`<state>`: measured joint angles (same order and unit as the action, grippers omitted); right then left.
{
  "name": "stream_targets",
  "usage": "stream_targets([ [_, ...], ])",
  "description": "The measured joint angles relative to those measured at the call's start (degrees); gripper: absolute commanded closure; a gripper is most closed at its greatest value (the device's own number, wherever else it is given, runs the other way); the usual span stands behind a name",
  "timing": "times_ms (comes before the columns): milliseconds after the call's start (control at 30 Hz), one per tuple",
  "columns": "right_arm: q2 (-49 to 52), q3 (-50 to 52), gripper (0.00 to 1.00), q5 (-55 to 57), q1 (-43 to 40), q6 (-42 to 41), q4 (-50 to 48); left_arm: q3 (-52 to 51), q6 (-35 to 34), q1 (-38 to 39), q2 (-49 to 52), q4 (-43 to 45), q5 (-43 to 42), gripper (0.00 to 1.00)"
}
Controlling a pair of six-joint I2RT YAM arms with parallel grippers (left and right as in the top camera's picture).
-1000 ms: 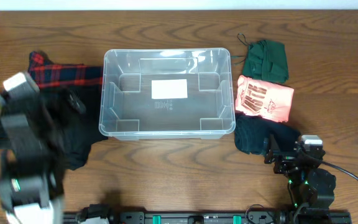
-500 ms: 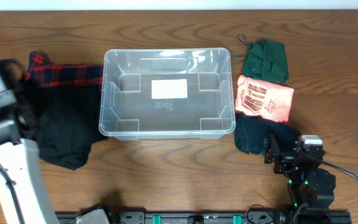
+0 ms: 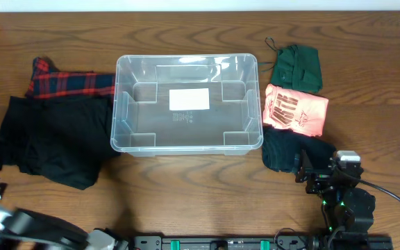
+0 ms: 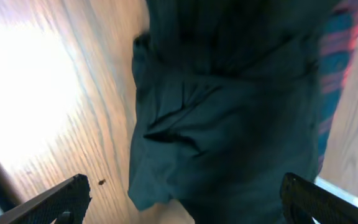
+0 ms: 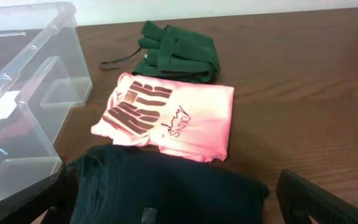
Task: Pack container
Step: 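Move the left gripper down to the black garment on the left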
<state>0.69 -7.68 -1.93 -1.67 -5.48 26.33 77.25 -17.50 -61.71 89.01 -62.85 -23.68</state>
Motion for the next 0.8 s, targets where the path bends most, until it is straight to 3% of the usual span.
stream_targets([
  [300, 0.00, 0.00, 0.01, 0.00, 0.00, 0.00, 0.00, -1.84, 9.77, -0.81, 13.51, 1.92, -9.18, 0.02],
  [800, 0.00, 0.00, 0.01, 0.00, 0.00, 0.00, 0.00, -18.82, 12.68, -0.87, 15.65, 27.06, -15.67, 0.04],
])
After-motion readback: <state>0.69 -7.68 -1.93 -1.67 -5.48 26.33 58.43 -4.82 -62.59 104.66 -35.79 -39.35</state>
